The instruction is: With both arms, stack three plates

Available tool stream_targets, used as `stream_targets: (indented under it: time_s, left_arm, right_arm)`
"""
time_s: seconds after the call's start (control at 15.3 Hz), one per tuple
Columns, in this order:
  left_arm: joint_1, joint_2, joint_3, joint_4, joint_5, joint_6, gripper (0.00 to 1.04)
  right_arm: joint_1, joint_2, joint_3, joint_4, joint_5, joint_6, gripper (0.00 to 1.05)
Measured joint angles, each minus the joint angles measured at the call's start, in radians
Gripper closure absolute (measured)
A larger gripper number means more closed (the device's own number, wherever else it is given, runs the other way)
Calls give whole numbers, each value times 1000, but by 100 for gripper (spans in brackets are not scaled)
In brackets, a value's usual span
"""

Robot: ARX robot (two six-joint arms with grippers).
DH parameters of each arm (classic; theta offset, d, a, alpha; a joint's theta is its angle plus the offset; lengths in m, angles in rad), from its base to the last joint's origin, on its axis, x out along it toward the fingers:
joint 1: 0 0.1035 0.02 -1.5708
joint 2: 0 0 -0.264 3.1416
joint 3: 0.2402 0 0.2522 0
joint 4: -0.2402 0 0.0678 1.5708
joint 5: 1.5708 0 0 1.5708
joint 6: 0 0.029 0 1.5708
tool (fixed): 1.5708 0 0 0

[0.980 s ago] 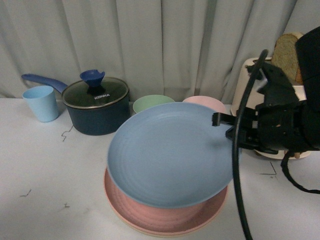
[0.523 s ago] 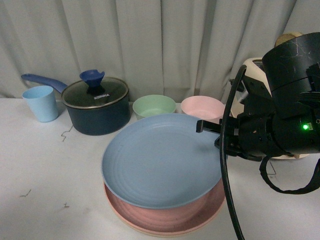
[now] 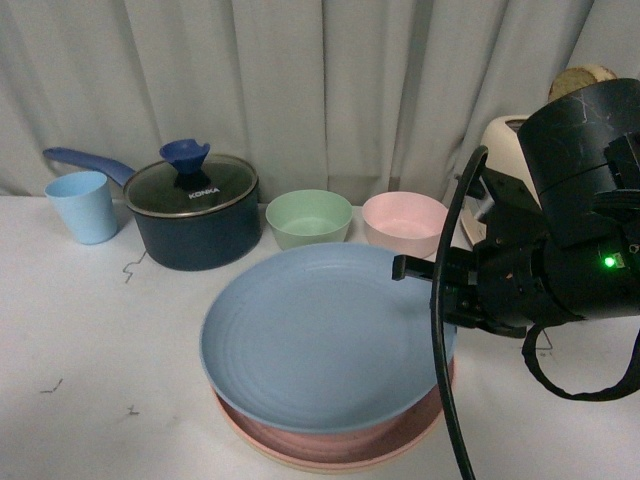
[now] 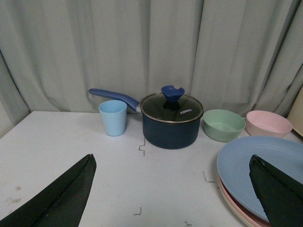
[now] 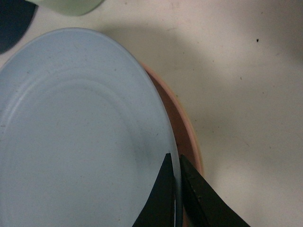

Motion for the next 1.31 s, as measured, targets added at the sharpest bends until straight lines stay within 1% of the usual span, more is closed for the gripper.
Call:
stream_targets:
  time_s: [0.07,0.33,0.59,0.65,0.72,0.78,0.85,0.92,0.98,1.11,1.24,1.31]
  left_arm:
    - [0,0,0,0,0,0,7]
    - [0,0,0,0,0,0,7]
    - [0,0,0,0,0,0,7]
    - [0,0,0,0,0,0,7]
    - [0,0,0,0,0,0,7]
    - [0,0,0,0,1,0,7]
    - [0,0,0,0,0,0,7]
    - [0,0,0,0,-1,0,7]
    - [0,0,0,0,-1,0,7]
    - [0,0,0,0,0,0,7]
    - [0,0,0,0,0,0,7]
    - [0,0,0,0,0,0,7]
  right_arm:
    - [0,-1,-9,-9,-6,-9,97]
    - [-7,-58,-37,-21,-26,-27,51]
    - [-35,-255,-71,13,-70,7,5]
    - [-42,-320,-83,27,-80,19,7]
    - [-50,-389,-96,46,-88,26,7]
    - [-41,-440,-185,315,71,-46,15]
    - [-58,-540,-319,494,235,-164,28]
    - [-116,-662,-435,552,294,-272,41]
    - [-185,-792,-513,515,277,-332,54]
    - [-298,-1020,-668,453,152,-375,79]
    - [-312,-1199,-828,481,139,-389,103]
    - [-308,-1246,-928,555,137,-392,103]
